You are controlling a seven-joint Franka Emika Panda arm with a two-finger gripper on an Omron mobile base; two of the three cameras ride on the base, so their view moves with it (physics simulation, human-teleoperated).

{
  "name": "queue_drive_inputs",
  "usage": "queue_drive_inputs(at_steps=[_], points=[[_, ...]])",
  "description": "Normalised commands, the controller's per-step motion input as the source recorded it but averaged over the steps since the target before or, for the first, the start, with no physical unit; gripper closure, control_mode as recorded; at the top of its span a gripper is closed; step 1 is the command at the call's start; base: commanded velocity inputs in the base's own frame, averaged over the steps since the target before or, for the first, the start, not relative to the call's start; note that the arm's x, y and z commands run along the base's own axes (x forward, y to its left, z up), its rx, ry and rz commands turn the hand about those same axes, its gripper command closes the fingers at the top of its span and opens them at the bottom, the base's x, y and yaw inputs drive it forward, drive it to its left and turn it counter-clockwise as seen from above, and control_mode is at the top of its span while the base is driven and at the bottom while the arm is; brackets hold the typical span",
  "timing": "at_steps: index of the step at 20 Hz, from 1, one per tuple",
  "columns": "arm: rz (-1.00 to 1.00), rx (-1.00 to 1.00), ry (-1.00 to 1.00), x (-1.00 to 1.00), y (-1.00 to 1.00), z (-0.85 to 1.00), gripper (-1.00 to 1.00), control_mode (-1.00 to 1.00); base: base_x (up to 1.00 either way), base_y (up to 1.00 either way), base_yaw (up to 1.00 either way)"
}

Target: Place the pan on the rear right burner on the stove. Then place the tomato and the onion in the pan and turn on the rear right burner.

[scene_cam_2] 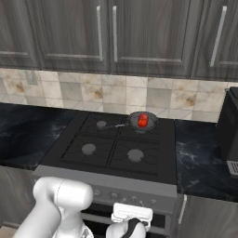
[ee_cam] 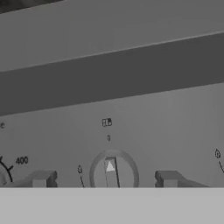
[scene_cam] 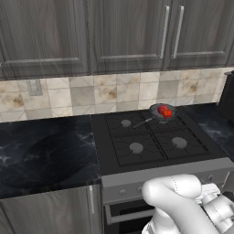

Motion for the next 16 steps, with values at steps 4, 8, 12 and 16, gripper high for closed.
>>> queue_drive_inputs(at_steps=[4,8,12,16], points=[[-0.02,0.0,0.01,0.08,-0.14,-0.22,-1.0,-1.0,0.0,0.0,0.0],[-0.01,0.0,0.0,0.12,-0.1,-0.18,-1.0,-1.0,0.0,0.0,0.0],[-0.02,0.0,0.0,0.21,0.01,-0.08,1.0,-1.0,0.0,0.0,0.0],[-0.04,0.0,0.0,0.25,0.19,-0.02,1.0,-1.0,0.0,0.0,0.0]])
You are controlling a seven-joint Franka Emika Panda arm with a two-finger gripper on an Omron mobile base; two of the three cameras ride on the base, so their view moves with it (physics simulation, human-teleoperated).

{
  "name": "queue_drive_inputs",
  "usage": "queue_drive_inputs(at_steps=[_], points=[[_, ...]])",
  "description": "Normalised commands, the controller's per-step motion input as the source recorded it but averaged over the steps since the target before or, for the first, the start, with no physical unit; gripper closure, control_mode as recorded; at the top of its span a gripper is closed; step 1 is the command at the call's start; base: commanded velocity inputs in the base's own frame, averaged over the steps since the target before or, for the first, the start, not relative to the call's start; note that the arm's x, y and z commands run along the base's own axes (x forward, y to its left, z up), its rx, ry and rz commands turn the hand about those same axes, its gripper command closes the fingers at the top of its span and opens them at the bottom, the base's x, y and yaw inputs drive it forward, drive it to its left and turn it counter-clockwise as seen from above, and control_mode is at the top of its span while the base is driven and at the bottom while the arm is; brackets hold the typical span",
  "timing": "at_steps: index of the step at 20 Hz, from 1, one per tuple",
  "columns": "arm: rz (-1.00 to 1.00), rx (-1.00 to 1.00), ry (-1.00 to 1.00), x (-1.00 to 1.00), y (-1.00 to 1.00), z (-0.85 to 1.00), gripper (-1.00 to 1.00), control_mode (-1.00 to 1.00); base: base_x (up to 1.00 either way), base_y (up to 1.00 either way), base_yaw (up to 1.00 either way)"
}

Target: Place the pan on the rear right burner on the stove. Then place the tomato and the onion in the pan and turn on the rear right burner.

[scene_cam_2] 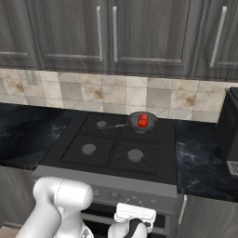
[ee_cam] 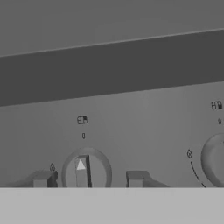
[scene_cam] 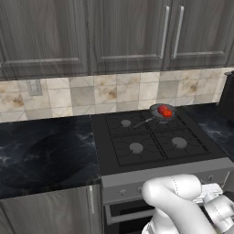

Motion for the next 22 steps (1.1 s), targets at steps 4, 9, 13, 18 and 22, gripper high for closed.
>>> queue_drive_inputs(at_steps=[4,9,13,18,22], points=[[-0.07,0.0,0.0,0.12,0.26,0.0,1.0,-1.0,0.0,0.0,0.0],[-0.08,0.0,0.0,0.08,0.33,0.0,1.0,-1.0,0.0,0.0,0.0],[-0.08,-0.01,0.0,0.11,0.27,0.0,1.0,-1.0,0.0,0.0,0.0],[-0.05,-0.03,0.0,0.17,0.22,0.0,1.0,-1.0,0.0,0.0,0.0],[-0.01,-0.14,0.0,0.23,0.2,0.01,1.0,-1.0,0.0,0.0,0.0]])
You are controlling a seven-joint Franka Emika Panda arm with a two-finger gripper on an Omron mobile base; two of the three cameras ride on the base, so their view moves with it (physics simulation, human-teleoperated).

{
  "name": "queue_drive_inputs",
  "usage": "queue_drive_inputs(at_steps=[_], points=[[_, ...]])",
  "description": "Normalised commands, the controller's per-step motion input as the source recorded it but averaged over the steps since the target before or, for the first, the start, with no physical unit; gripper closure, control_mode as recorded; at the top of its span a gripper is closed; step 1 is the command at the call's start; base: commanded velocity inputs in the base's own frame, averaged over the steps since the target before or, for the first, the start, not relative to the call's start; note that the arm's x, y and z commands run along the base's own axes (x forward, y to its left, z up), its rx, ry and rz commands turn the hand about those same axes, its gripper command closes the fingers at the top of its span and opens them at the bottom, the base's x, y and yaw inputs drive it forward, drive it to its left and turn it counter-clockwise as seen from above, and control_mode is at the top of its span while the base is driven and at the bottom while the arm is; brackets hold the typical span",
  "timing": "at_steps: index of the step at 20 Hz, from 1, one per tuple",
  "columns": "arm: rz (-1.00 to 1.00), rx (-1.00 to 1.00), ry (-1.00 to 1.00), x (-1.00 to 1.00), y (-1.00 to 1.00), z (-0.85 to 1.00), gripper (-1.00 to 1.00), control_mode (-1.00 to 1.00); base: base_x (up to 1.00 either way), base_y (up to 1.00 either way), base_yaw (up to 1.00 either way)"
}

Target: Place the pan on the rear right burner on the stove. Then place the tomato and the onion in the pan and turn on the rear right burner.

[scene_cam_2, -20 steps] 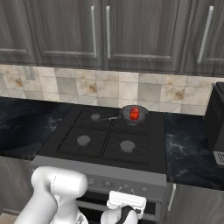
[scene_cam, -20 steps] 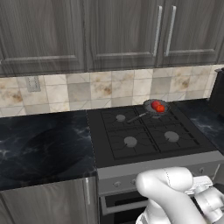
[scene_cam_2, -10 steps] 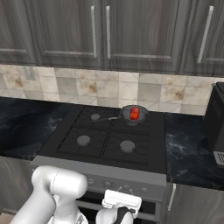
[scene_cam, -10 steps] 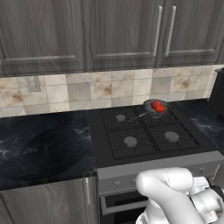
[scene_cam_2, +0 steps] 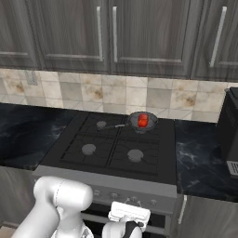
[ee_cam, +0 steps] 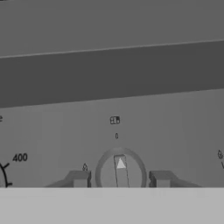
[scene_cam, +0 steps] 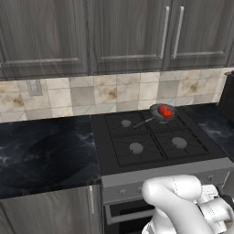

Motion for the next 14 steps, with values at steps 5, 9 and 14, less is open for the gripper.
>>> queue_drive_inputs(at_steps=[5,9,14], points=[[0.0,-0.3,0.0,0.23,0.26,0.06,1.0,-1.0,0.0,0.0,0.0],[0.0,-0.45,0.0,0.21,0.3,0.13,1.0,-1.0,0.0,0.0,0.0],[-0.03,-0.54,0.0,0.12,0.39,0.21,1.0,-1.0,0.0,0.0,0.0]])
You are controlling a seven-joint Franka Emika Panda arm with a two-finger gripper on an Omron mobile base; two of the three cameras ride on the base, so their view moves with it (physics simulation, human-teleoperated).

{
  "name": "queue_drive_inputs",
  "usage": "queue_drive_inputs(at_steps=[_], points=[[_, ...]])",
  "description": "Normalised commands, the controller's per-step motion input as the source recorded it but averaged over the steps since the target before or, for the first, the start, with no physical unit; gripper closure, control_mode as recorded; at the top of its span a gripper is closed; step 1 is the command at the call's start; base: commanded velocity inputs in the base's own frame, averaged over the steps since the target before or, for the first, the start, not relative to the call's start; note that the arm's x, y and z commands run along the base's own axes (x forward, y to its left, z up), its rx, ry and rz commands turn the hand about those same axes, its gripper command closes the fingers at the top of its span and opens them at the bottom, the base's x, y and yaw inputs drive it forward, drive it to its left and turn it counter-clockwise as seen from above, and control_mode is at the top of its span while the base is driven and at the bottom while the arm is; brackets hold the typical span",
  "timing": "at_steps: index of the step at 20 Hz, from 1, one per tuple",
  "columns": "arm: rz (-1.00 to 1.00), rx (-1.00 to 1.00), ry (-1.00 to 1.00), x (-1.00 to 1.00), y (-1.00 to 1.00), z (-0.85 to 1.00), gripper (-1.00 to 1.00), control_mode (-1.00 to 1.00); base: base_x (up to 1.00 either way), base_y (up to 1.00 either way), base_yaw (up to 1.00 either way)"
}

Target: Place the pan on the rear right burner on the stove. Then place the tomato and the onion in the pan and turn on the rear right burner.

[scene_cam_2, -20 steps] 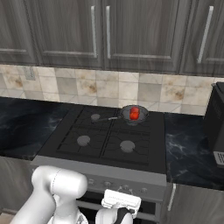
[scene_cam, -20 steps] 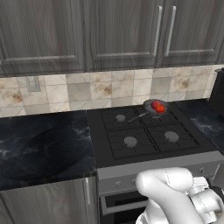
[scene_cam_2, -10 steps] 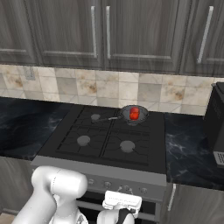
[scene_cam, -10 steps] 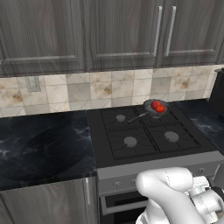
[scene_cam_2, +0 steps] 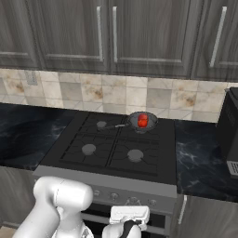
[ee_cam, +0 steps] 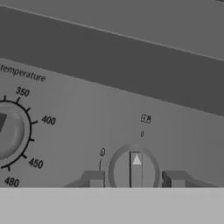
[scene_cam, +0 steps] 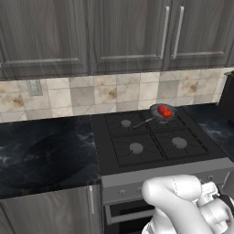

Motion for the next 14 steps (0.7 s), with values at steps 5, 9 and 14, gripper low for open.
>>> queue_drive_inputs(at_steps=[5,9,14], points=[[-0.05,-0.59,-0.01,0.11,0.35,0.28,1.0,-1.0,0.0,0.0,0.0],[-0.04,-0.64,0.0,0.13,0.39,0.36,1.0,-1.0,0.0,0.0,0.0],[0.0,-0.62,-0.02,0.03,0.36,0.3,1.0,-1.0,0.0,0.0,0.0]])
